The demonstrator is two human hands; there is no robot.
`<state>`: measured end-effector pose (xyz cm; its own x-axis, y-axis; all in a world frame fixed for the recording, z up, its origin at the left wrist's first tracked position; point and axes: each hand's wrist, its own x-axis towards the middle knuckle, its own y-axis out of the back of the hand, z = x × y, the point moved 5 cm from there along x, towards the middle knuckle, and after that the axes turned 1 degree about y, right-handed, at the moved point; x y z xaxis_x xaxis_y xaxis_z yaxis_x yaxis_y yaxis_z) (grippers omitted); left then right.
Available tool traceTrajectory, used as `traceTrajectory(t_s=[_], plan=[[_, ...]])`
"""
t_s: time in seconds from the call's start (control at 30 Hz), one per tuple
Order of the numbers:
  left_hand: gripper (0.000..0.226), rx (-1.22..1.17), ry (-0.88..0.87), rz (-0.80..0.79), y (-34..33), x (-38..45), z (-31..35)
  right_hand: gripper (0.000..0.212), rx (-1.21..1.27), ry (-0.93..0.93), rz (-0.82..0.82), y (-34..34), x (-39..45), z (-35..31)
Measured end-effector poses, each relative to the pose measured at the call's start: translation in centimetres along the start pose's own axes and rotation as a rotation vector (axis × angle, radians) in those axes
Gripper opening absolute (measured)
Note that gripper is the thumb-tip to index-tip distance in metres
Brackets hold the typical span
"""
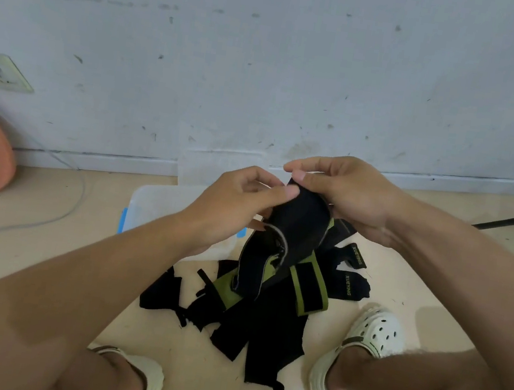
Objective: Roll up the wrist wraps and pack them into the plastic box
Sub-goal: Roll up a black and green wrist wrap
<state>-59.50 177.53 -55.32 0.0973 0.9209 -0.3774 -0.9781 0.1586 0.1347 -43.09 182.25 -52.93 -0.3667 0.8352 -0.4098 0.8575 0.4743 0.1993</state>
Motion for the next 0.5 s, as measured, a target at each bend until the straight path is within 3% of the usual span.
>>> traceTrajectory(t_s=[0.2,0.37,0.5], plan=[[0.017,0.005,-0.028,0.084,0.5,0.3,-0.1,0.023,0.076,0.011,-0.014,-0.1,-0.1,0.0],[0.011,-0.091,-0.065,0.256,1.7,0.5,0.1,0.03,0.07,0.011,0.037,0.0,-0.1,-0.3],[0.011,-0.183,-0.076,0.446,3.6,0.7,0.2,0.032,-0.067,-0.084,-0.101,-0.8,-0.6,0.3]])
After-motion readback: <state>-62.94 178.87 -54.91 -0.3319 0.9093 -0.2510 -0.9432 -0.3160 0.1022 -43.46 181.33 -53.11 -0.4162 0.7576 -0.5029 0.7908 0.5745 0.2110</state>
